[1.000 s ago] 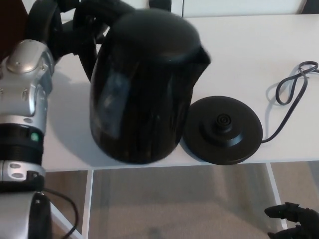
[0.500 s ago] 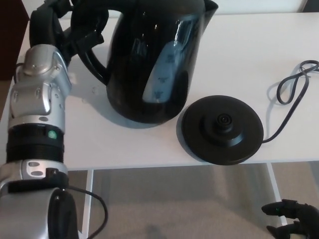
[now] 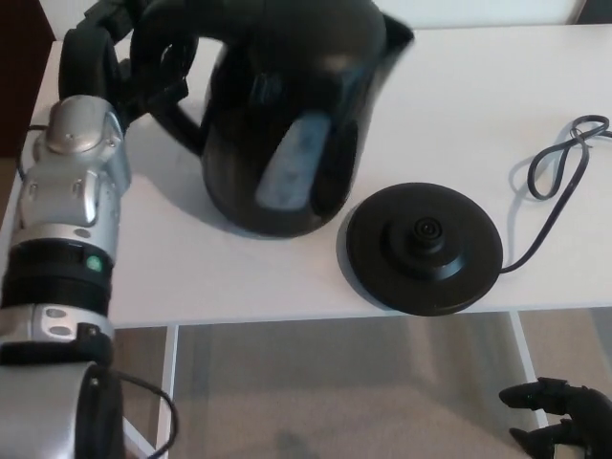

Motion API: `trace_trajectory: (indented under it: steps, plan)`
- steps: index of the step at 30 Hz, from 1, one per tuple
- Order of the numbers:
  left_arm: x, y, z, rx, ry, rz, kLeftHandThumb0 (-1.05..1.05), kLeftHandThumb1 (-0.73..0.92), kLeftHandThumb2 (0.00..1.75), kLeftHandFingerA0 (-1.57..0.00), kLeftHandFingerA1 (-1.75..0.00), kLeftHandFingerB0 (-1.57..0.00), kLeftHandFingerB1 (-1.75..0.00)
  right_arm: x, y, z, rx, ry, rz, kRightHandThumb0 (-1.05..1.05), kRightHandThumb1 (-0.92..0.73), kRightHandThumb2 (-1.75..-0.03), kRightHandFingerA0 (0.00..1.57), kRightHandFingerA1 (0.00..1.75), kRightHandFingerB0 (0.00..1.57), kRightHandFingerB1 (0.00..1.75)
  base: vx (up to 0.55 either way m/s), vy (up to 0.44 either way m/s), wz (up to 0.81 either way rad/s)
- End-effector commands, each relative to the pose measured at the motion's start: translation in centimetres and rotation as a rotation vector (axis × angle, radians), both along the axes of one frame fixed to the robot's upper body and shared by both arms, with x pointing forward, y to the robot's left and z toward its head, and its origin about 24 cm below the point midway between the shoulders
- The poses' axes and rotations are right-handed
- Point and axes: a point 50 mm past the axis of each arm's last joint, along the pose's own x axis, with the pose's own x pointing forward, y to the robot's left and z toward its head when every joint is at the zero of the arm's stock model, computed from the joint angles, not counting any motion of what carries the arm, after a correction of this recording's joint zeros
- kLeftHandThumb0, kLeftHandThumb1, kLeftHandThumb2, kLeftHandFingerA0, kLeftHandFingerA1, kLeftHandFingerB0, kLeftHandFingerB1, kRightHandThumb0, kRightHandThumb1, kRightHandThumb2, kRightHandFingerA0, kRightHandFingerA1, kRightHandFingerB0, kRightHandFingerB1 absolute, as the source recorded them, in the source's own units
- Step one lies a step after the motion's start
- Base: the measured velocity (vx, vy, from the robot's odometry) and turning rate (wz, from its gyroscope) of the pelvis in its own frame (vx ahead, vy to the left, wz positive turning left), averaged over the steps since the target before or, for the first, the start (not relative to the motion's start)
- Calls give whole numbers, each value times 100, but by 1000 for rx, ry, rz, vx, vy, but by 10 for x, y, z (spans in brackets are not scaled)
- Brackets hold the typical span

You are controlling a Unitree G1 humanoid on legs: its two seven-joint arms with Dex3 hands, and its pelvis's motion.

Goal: The robot walk towards a table in front and uses its left hand to pick up the pot from the base and places it on the table

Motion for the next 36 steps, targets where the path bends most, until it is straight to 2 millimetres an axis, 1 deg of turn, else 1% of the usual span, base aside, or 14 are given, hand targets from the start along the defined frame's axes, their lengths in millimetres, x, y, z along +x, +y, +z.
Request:
trace_trajectory:
  steps: [1, 2, 4, 14, 15, 17, 18, 20, 21, 22, 23, 31, 32, 36]
  plan:
    - [-7, 15, 0, 167, 52, -360, -72, 52, 56, 0, 0, 0, 0, 2, -7, 3, -31, 1, -4, -42, -55, -89, 57, 62, 45, 56, 0, 0, 0]
    - [-8, 19, 0, 174, 57, -379, -74, 45, 76, 0, 0, 0, 0, 1, -6, 3, -30, 0, -3, -42, -55, -89, 57, 62, 46, 56, 0, 0, 0]
    - [-10, 24, 0, 198, 75, -392, -77, 44, 79, 0, 0, 0, -1, 1, -7, 3, -26, -2, -7, -42, -55, -89, 56, 62, 45, 56, 0, 0, 0]
    - [-16, 45, 7, 311, 118, -445, -76, 45, 77, 0, -1, 0, 0, 4, -7, 5, -24, -10, -12, -42, -53, -88, 57, 62, 46, 56, 0, 0, 0]
    - [-17, 47, 8, 332, 132, -460, -77, 43, 78, 0, -1, 0, 0, 4, -8, 5, -25, -10, -15, -38, -67, -61, 61, 48, 55, 44, 0, 0, 0]
    - [-18, 49, 9, 360, 141, -471, -74, 49, 56, 0, 0, 0, 0, 4, -8, 5, -23, -11, -18, -38, -67, -60, 61, 49, 55, 44, 0, 0, 0]
    - [-18, 49, 9, 383, 147, -480, -73, 42, 75, 0, -1, 0, 0, 4, -9, 5, -22, -10, -20, -42, -52, -87, 57, 62, 45, 55, 0, 0, 0]
    - [-18, 50, 11, 435, 165, -505, -72, 42, 74, 0, 0, 0, 0, 5, -8, 5, -21, -7, -22, -42, -52, -87, 58, 62, 46, 55, 0, 0, 0]
    - [-18, 50, 11, 490, 193, -529, -73, 41, 75, 0, -1, 0, 0, 6, -8, 5, -29, -7, -18, -38, -67, -60, 62, 49, 54, 44, 0, 0, 0]
    - [-19, 50, 10, 557, 222, -564, -70, 49, 56, 0, 0, 0, 0, 6, -8, 5, -34, -6, -17, -37, -66, -60, 63, 49, 54, 44, 0, 0, 0]
    - [-19, 50, 10, 585, 240, -584, -71, 42, 78, 0, -2, 0, 0, 6, -7, 5, -34, -7, -17, -37, -66, -59, 63, 50, 54, 44, 0, 0, 0]
    - [-18, 45, 16, 780, 322, -685, -72, 39, 82, 0, -2, 0, 0, 9, -7, 7, -34, -11, -18, -34, -63, -59, 63, 50, 52, 44, 0, 0, 0]
    - [-18, 45, 17, 798, 323, -689, -88, 47, 58, 0, 0, 0, 0, 10, -7, 7, -36, -11, -17, -33, -62, -59, 63, 50, 52, 44, 0, 0, 0]
    - [-19, 45, 23, 822, 334, -725, -87, 44, 60, 0, 0, 0, 0, 11, -6, 7, -37, -9, -17, -32, -60, -58, 64, 50, 52, 43, 0, 0, 0]
